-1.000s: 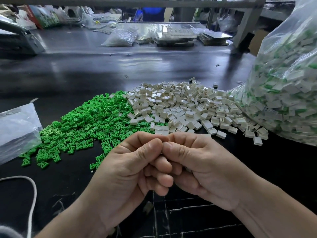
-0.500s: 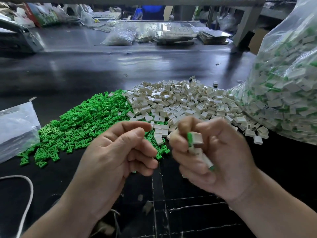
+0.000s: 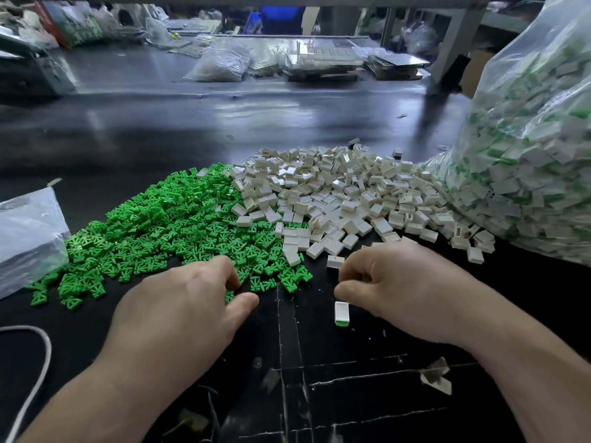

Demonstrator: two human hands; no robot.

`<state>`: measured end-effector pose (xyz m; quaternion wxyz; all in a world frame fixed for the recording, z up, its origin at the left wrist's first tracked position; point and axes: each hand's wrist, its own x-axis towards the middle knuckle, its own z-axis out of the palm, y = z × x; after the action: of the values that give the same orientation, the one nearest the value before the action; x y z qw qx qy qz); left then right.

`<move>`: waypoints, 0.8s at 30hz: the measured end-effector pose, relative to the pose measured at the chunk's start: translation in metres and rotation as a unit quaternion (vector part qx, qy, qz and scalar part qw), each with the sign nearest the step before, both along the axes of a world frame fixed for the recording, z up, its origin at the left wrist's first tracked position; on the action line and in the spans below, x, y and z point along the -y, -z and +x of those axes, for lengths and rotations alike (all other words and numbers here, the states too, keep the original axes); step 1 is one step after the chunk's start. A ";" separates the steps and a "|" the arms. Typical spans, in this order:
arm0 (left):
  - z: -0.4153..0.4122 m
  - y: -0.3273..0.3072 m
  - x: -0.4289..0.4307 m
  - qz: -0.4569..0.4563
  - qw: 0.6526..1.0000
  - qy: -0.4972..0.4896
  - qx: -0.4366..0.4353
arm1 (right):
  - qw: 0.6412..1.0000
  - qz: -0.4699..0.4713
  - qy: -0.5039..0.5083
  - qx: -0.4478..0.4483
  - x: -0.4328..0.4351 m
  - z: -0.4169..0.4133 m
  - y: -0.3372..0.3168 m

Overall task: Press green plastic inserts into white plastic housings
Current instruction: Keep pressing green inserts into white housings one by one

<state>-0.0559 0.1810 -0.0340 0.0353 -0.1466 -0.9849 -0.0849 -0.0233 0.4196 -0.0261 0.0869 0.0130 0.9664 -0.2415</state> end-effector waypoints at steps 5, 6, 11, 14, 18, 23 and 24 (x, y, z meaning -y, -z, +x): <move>-0.002 0.002 -0.002 -0.054 0.998 -0.004 0.042 | 0.993 0.107 -0.024 0.041 0.016 0.001 -0.001; -0.002 0.003 -0.003 -0.052 0.998 0.000 0.041 | 0.993 0.103 -0.030 0.048 0.018 0.001 -0.002; -0.003 0.005 -0.003 -0.046 0.999 0.017 0.003 | 0.993 0.102 -0.059 0.028 0.018 0.000 0.003; -0.003 0.005 -0.003 -0.029 0.999 0.022 -0.021 | 0.998 -0.029 -0.031 0.040 0.008 -0.002 0.008; -0.004 0.004 -0.002 0.074 0.997 0.017 -0.024 | 0.835 -0.535 0.038 0.122 -0.018 -0.013 0.004; -0.001 0.006 -0.003 0.175 0.983 0.038 -0.027 | 0.565 -0.814 -0.012 0.132 -0.028 -0.020 0.007; -0.001 0.006 -0.003 0.191 0.980 0.046 -0.025 | 0.561 -0.819 0.003 0.117 -0.027 -0.021 0.009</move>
<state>-0.0569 0.1844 -0.0400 0.0833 -0.1839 -0.9416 -0.2696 -0.0442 0.4470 -0.0347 0.1722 -0.0328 0.3342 -0.9260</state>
